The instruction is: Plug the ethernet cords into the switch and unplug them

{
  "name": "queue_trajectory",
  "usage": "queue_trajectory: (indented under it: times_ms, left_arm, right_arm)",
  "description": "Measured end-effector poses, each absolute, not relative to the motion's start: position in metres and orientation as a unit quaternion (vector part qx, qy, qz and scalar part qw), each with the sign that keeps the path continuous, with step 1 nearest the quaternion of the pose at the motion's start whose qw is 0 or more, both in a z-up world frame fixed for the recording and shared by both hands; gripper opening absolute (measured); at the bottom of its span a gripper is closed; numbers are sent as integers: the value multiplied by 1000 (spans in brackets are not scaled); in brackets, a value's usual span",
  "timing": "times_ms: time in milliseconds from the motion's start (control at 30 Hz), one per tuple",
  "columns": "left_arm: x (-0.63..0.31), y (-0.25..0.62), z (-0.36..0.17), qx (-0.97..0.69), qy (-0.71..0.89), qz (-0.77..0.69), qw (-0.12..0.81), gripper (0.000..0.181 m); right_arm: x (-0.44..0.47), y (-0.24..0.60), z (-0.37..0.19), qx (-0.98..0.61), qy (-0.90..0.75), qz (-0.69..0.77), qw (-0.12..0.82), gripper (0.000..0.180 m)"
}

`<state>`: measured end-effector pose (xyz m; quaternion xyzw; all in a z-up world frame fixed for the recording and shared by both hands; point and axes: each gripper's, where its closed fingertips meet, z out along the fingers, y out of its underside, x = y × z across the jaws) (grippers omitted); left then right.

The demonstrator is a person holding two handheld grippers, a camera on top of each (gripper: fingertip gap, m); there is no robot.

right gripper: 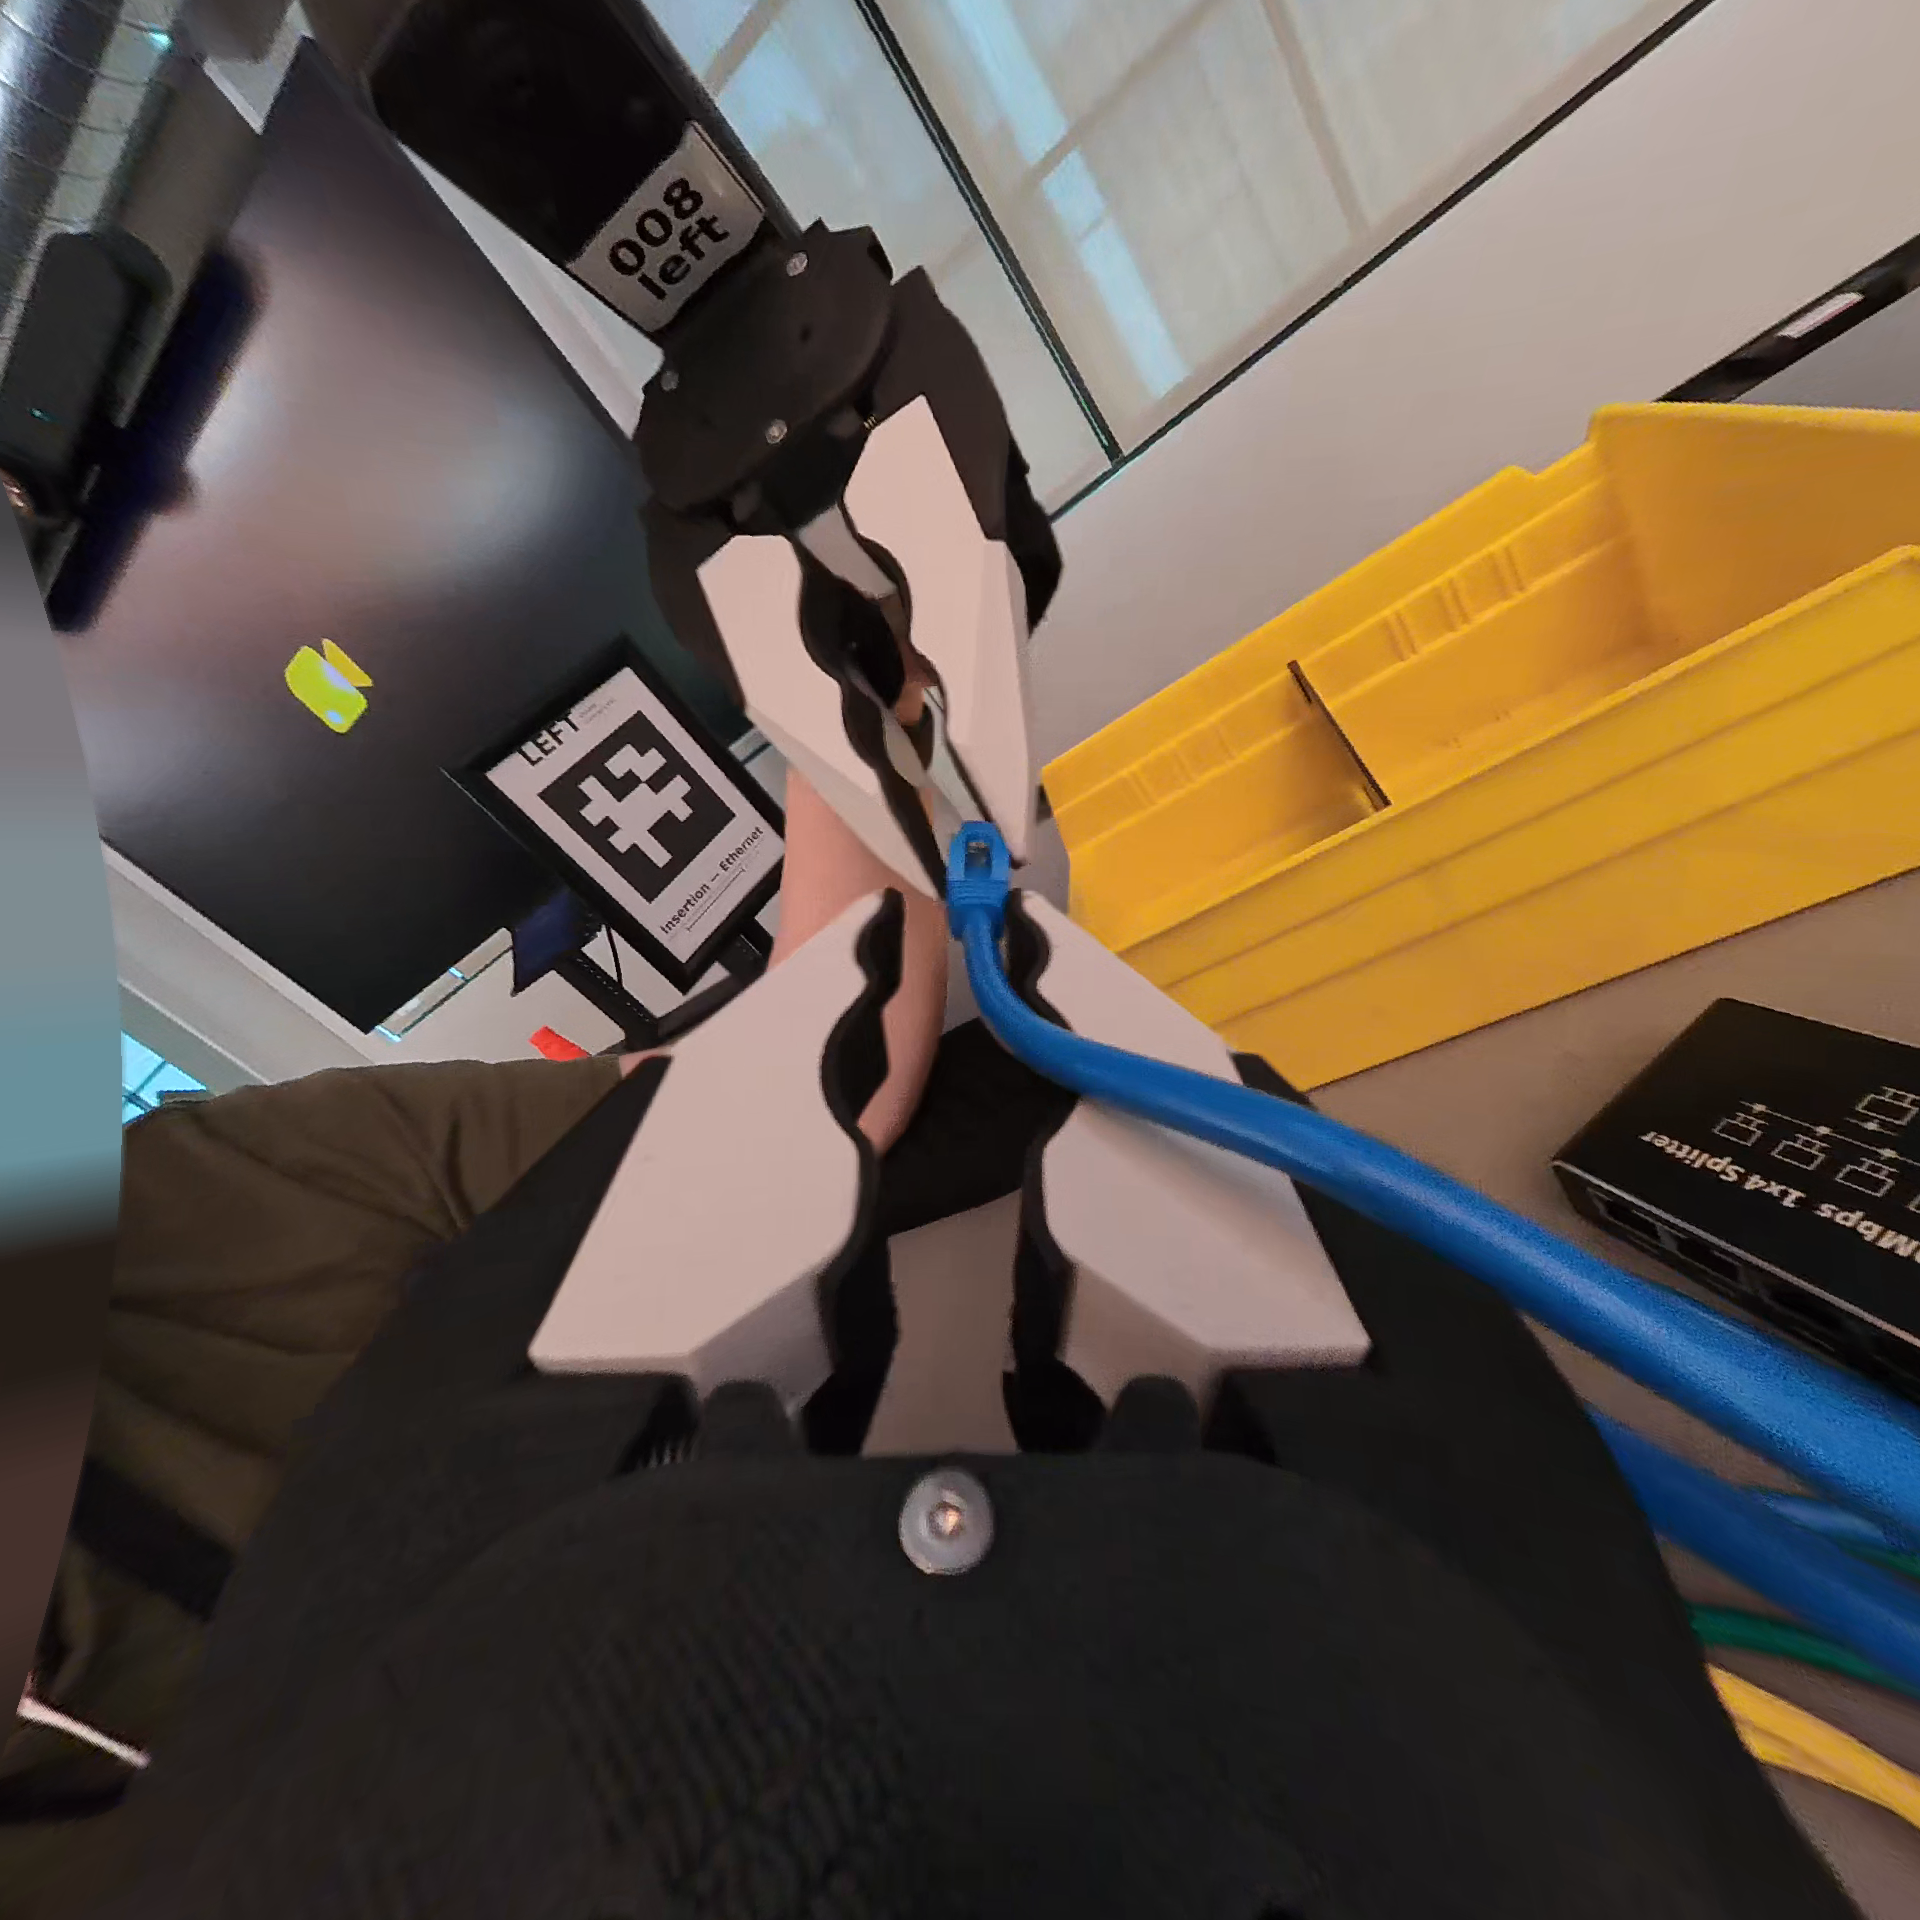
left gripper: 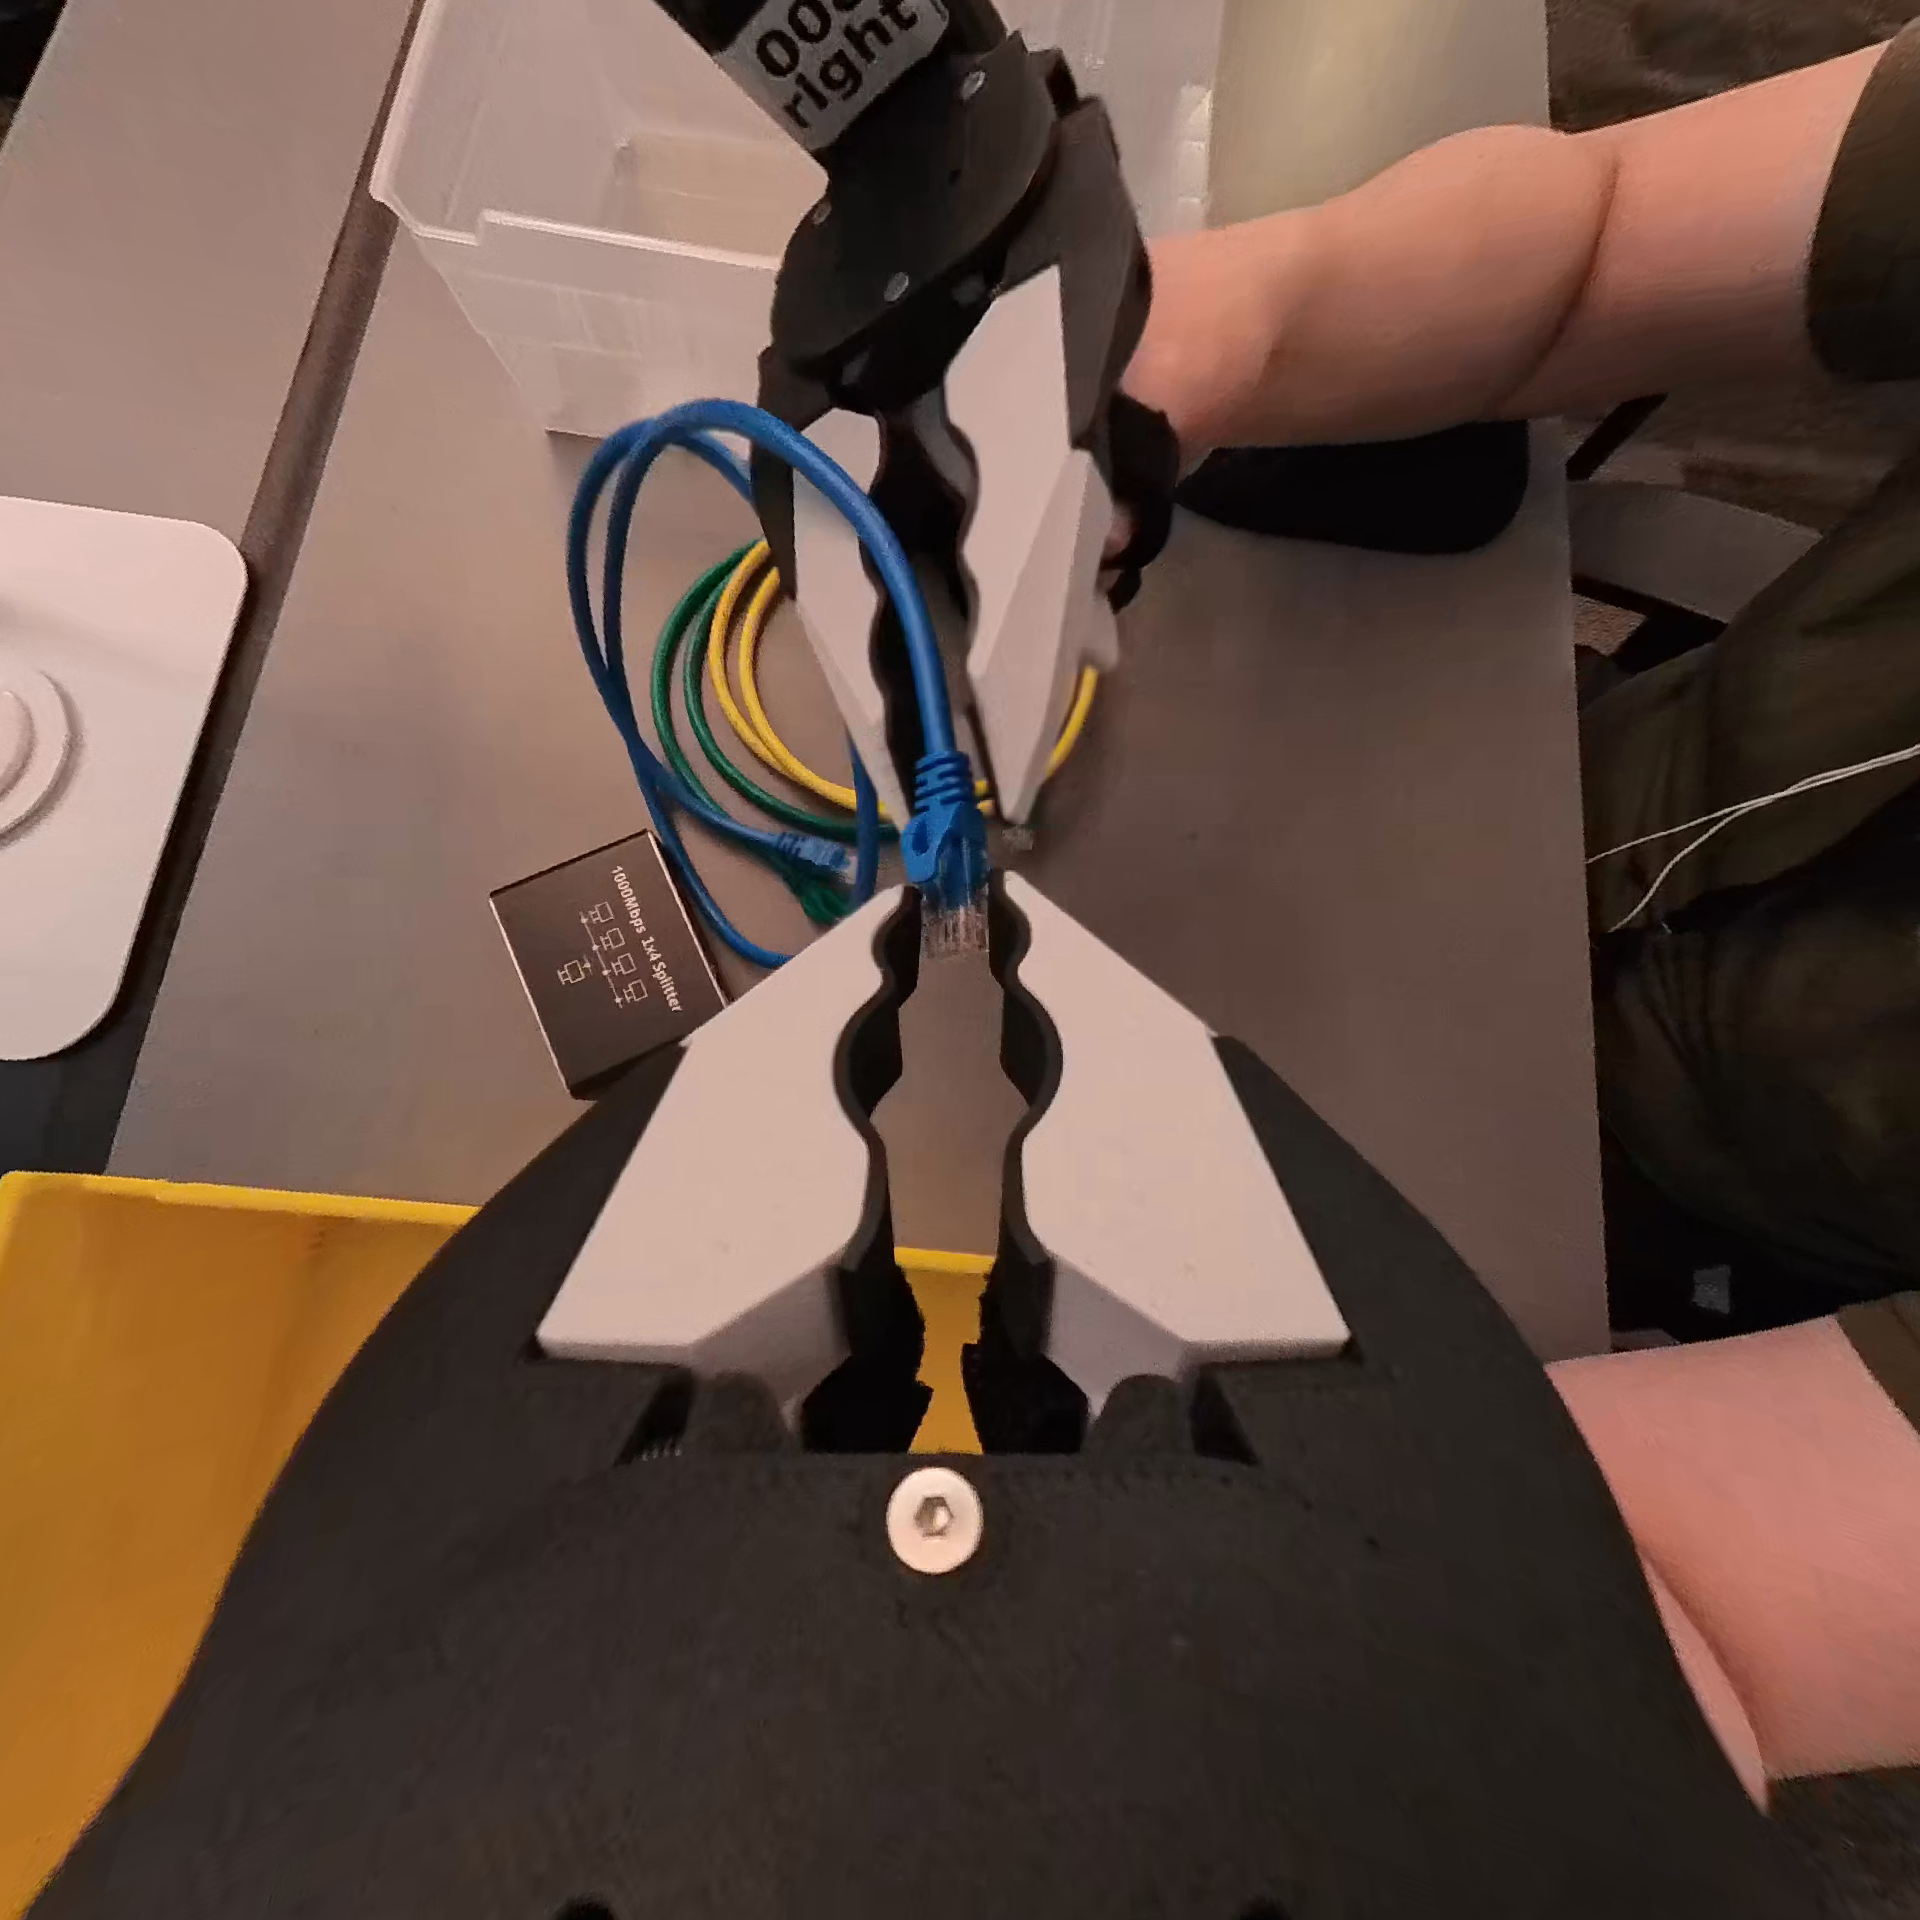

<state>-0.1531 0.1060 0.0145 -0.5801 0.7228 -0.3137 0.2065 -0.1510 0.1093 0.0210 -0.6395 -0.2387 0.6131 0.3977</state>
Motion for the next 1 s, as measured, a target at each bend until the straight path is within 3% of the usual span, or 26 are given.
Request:
queue_trajectory:
  times_ms: [33,300,500,633,733,867,1000]
  left_arm:
    - [-153,104,15,-578,724,-315,206,11]
    - [-149,100,28,-559,726,-323,237,12]
    - [-152,129,72,-531,681,-277,421,44]
    - [-153,153,96,-520,621,-243,535,42]
    - [-140,164,83,-582,597,-243,496,59]
    - [-110,180,60,-654,549,-247,458,63]
    - [-84,171,4,-672,603,-180,390,63]
  right_arm:
    - [-151,110,19,-643,-240,608,400,11]
    - [-146,105,30,-629,-251,608,413,10]
    - [-129,103,59,-604,-285,549,502,10]
    - [-108,100,88,-578,-310,472,590,10]
    - [-87,97,113,-552,-314,401,660,10]
    - [-54,90,142,-512,-321,272,749,10]
    - [-21,76,171,-474,-322,113,811,10]
